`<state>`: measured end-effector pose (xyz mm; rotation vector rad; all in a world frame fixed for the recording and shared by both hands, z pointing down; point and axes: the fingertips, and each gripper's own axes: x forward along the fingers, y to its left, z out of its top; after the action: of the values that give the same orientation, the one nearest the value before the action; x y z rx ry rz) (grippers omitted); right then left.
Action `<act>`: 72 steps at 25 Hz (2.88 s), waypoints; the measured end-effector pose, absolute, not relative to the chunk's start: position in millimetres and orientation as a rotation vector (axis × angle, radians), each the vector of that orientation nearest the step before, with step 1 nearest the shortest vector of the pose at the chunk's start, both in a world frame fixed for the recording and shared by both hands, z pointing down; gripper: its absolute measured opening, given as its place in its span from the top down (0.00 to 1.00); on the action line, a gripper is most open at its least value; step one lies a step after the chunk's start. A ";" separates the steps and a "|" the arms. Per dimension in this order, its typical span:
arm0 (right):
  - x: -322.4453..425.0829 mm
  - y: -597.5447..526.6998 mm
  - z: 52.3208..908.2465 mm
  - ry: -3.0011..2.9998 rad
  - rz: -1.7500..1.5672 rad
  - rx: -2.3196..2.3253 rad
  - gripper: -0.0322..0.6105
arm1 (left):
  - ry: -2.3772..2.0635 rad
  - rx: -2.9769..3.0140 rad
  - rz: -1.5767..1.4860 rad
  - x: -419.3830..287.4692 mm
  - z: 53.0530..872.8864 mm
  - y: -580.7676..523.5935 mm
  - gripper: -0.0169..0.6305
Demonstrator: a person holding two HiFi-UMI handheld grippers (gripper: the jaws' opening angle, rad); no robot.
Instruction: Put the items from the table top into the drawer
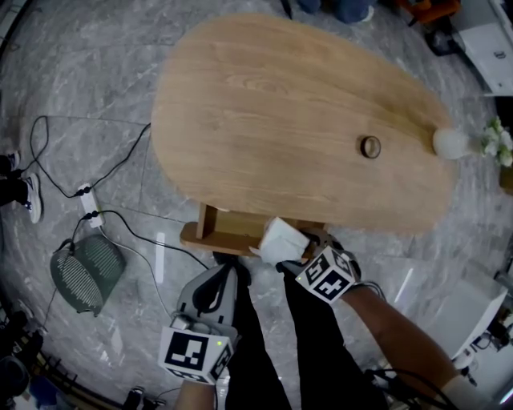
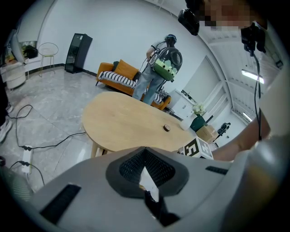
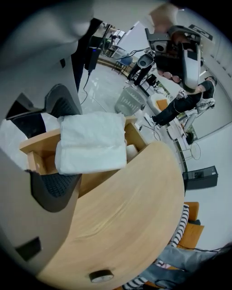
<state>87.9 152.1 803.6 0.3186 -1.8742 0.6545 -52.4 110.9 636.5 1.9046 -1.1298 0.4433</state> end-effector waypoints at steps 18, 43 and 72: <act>97.9 146.1 810.2 -1.875 0.639 0.380 0.36 | -1.116 1.887 0.451 -45.3 644.8 115.9 0.97; 111.9 137.8 736.6 -1.971 0.823 0.596 0.68 | -1.096 1.918 0.466 -35.8 623.9 124.5 0.97; 117.0 125.8 639.3 -2.112 1.117 0.830 0.88 | -1.041 2.004 0.491 -24.3 568.1 117.0 0.97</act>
<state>117.0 125.8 639.3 0.8301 -2.1124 1.1170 -24.3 117.0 568.1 2.0042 -1.0415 0.4910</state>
